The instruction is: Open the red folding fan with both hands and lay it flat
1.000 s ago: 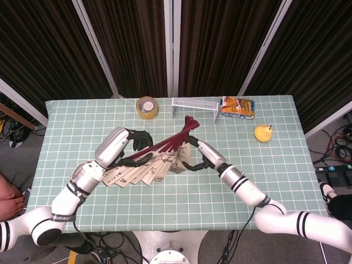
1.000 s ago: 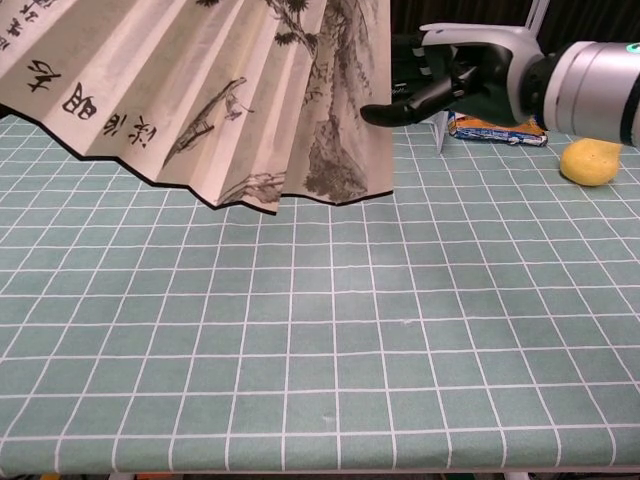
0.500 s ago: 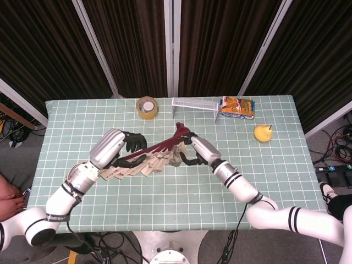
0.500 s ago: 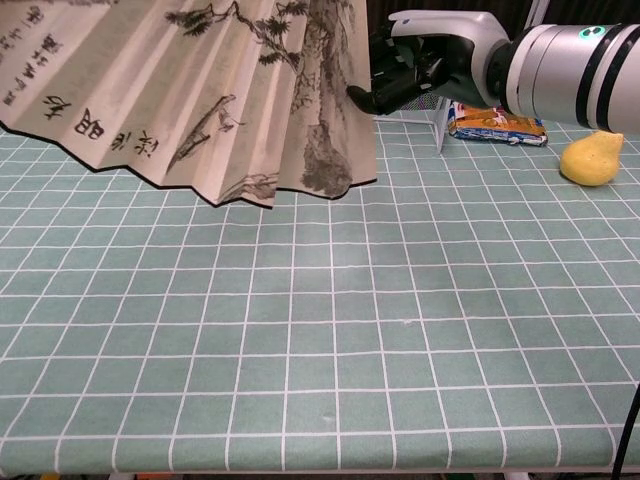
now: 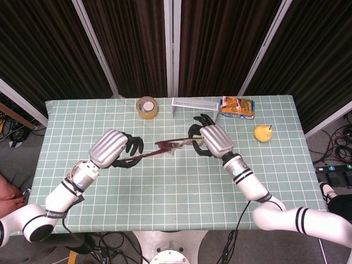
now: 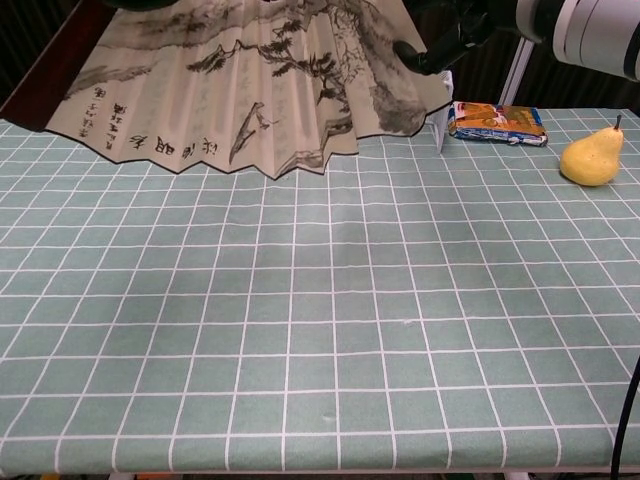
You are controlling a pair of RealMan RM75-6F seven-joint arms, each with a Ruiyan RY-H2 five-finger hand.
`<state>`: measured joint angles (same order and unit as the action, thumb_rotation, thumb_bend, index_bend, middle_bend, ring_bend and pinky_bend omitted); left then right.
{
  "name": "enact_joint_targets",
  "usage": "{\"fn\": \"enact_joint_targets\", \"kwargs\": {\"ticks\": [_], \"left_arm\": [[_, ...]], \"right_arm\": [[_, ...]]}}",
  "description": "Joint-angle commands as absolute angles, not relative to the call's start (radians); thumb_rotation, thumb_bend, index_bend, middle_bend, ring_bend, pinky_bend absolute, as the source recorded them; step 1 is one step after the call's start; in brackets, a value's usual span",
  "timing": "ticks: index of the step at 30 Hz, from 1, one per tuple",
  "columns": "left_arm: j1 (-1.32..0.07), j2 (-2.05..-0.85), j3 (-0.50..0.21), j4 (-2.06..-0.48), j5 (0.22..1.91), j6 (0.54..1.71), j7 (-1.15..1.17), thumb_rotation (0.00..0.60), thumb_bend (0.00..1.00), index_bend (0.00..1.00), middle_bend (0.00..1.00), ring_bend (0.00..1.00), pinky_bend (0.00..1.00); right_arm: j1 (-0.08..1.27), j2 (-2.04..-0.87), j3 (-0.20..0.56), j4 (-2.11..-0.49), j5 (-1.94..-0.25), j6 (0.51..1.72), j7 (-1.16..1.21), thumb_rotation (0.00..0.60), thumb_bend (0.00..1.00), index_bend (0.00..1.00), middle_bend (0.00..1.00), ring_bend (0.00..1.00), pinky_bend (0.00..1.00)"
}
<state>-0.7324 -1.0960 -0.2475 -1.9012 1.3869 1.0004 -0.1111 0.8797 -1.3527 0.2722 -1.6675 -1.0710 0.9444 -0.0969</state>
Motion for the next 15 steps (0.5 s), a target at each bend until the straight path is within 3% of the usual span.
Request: {"fn": "enact_joint_targets", "kwargs": {"ticks": [1,15], "left_arm": [[-0.742,-1.105,-0.236,-1.899,1.354,1.003,0.011,0.600,0.37,0.55,0.68,0.65,0.66],[-0.785,-1.142,-0.211,-1.921,1.174,1.002,0.369,0.600,0.37,0.55,0.69,0.65,0.66]], "right_arm": [[0.877,-1.332,0.262,-1.685,-1.112,1.006,-0.189,0.600,0.52,0.72,0.36,0.09,0.02],[0.846,-1.260,0.231,-1.791,-1.195,1.114,-0.432,0.600,0.51,0.73,0.35,0.09,0.02]]}}
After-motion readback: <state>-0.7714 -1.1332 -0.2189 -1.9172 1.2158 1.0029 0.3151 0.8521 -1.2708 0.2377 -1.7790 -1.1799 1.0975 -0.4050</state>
